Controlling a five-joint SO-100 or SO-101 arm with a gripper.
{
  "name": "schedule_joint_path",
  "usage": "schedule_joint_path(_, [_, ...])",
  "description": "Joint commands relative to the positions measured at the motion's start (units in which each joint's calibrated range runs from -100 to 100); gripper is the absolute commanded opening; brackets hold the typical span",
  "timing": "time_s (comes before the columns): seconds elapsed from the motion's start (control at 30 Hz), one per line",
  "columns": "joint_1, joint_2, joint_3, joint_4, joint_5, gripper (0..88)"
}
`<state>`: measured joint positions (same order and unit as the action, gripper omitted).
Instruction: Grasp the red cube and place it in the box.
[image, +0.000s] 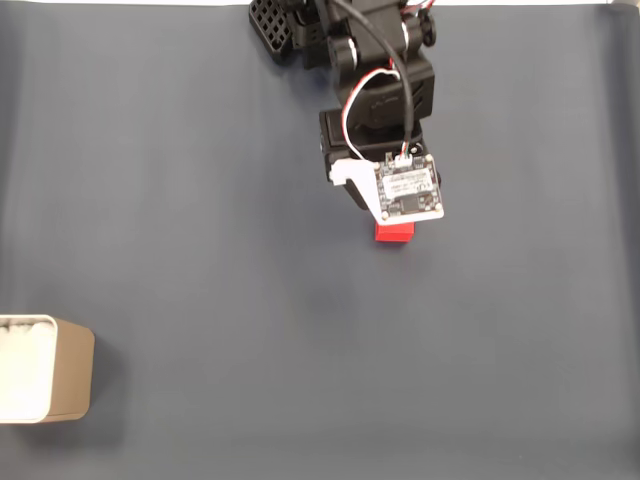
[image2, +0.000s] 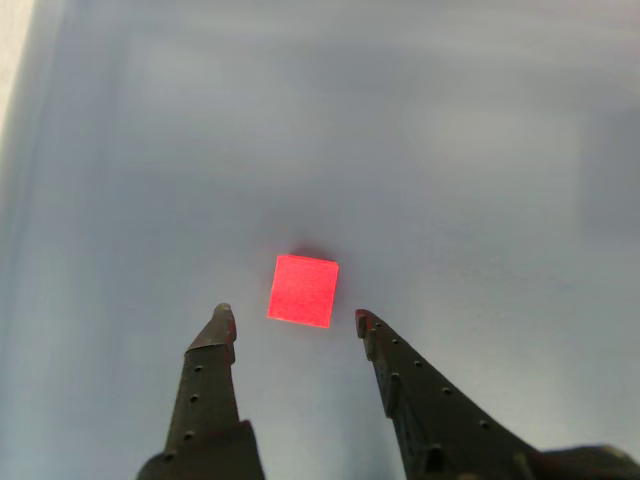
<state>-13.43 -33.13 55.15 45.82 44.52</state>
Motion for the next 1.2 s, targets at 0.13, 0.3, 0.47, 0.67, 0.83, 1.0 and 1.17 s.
schedule_joint_path(0.13, [0.1,1.7,-1.0,-1.9,-0.5,28.4])
schedule_joint_path(0.3, [-0.1,2.7,-0.9,-2.5,-0.6,28.4])
schedule_joint_path(0.47, [-0.5,3.8,-0.9,-3.2,-0.8,28.4])
schedule_joint_path(0.67, [-1.6,4.9,-0.8,-3.8,-1.5,28.3])
schedule_joint_path(0.83, [-2.1,5.7,-1.0,-4.4,-1.7,28.2])
schedule_joint_path(1.0, [-2.1,6.5,-1.1,-5.0,-1.6,28.1])
schedule_joint_path(1.17, [-2.1,7.7,-1.4,-5.9,-1.6,28.1])
